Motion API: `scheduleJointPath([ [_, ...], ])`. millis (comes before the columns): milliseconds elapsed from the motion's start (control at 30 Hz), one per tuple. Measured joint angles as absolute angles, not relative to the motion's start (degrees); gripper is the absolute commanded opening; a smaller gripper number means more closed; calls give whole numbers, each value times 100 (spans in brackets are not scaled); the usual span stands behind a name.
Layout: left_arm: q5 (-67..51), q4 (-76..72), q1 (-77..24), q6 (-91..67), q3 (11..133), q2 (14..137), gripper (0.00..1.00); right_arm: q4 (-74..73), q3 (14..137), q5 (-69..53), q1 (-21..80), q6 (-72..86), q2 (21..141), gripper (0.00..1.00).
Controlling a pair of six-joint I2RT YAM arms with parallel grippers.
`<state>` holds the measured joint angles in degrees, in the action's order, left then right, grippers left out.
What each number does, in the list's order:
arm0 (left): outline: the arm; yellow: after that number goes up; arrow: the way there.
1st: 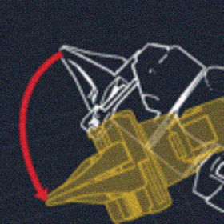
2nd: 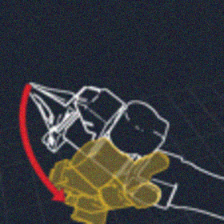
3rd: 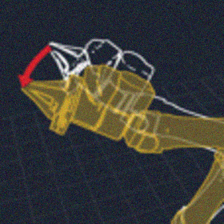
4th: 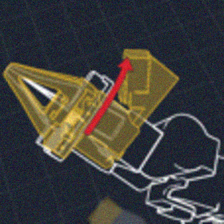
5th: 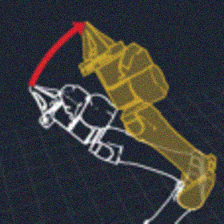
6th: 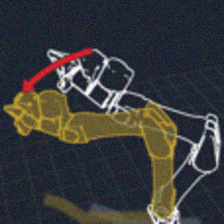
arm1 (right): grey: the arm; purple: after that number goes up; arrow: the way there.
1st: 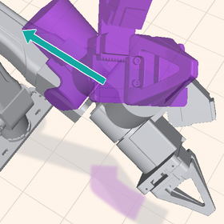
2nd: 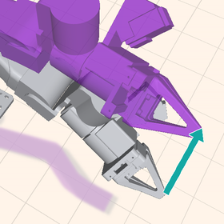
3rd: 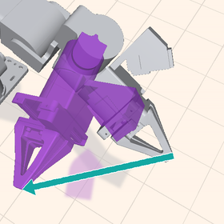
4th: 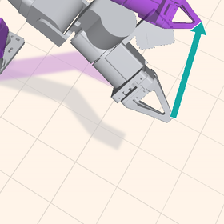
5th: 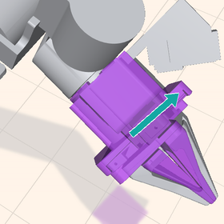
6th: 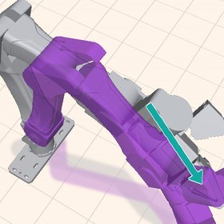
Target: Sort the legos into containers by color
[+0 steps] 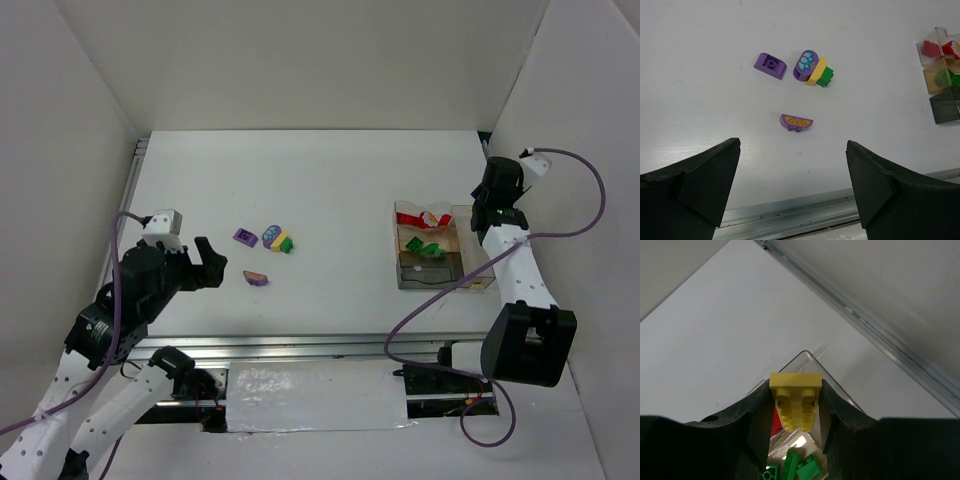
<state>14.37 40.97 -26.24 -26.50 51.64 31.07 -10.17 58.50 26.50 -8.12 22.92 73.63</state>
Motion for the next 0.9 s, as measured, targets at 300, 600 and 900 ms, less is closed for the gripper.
scheduleJointPath([
  [300,1651,4202,-2864,-2738,5164,3267,100,-1234,5413,2864,-1013,2497,7712,4],
  [600,1710,4202,-3085,-2740,5164,3124,100,-1669,5411,3114,-1013,2720,8458,32],
  [900,1715,4202,-3127,-2740,5164,3138,100,-1747,5485,3065,-1013,2812,8460,77],
])
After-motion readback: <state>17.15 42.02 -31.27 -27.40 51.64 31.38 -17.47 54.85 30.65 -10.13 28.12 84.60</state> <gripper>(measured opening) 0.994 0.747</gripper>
